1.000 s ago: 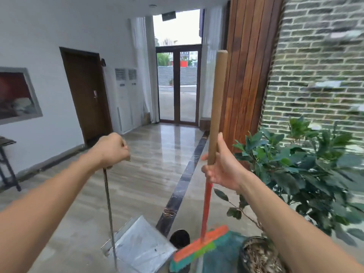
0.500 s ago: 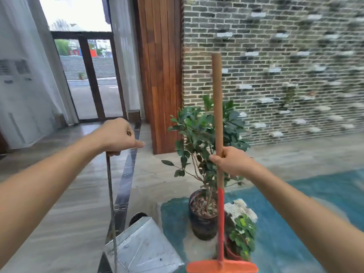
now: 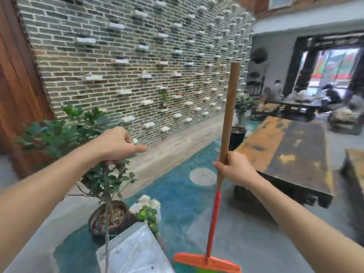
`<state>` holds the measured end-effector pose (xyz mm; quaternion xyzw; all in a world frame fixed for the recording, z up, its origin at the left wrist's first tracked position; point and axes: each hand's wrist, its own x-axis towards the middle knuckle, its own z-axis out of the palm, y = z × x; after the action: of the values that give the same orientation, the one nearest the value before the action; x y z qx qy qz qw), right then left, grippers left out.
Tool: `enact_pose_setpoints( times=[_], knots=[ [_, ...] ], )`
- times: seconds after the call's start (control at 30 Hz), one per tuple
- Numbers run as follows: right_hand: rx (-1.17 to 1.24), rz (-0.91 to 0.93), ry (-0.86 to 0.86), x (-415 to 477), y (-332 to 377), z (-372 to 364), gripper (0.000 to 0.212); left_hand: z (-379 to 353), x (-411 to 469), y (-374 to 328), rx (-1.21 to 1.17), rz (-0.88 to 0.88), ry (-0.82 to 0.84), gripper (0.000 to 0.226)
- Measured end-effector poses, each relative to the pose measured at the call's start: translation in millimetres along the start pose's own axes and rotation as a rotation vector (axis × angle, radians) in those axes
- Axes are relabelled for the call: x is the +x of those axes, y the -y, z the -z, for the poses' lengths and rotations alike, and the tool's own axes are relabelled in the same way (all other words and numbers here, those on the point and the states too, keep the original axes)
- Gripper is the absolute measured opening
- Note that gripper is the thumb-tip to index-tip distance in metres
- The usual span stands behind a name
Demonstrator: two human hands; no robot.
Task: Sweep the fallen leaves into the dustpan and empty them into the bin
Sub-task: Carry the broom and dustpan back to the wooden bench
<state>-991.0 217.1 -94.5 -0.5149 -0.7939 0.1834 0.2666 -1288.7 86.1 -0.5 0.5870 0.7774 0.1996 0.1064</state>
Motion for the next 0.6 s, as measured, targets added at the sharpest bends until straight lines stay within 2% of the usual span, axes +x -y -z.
enact_pose_setpoints(
  times=[0.27, 0.4, 0.6],
  knots=[
    [-0.036, -0.216, -0.155, -66, -164, 138, 0.023, -113, 44, -178, -0.127, -0.219, 0.143, 0.049],
    [-0.127, -0.335, -0.232, -109, -242, 204, 0.030, -180, 51, -278, -0.184, -0.315, 0.229, 0.049],
    [-0.194, -0.529, -0.391, -184, -342, 290, 0.025, -262, 55, -436, -0.191, -0.529, 0.292, 0.056]
  ],
)
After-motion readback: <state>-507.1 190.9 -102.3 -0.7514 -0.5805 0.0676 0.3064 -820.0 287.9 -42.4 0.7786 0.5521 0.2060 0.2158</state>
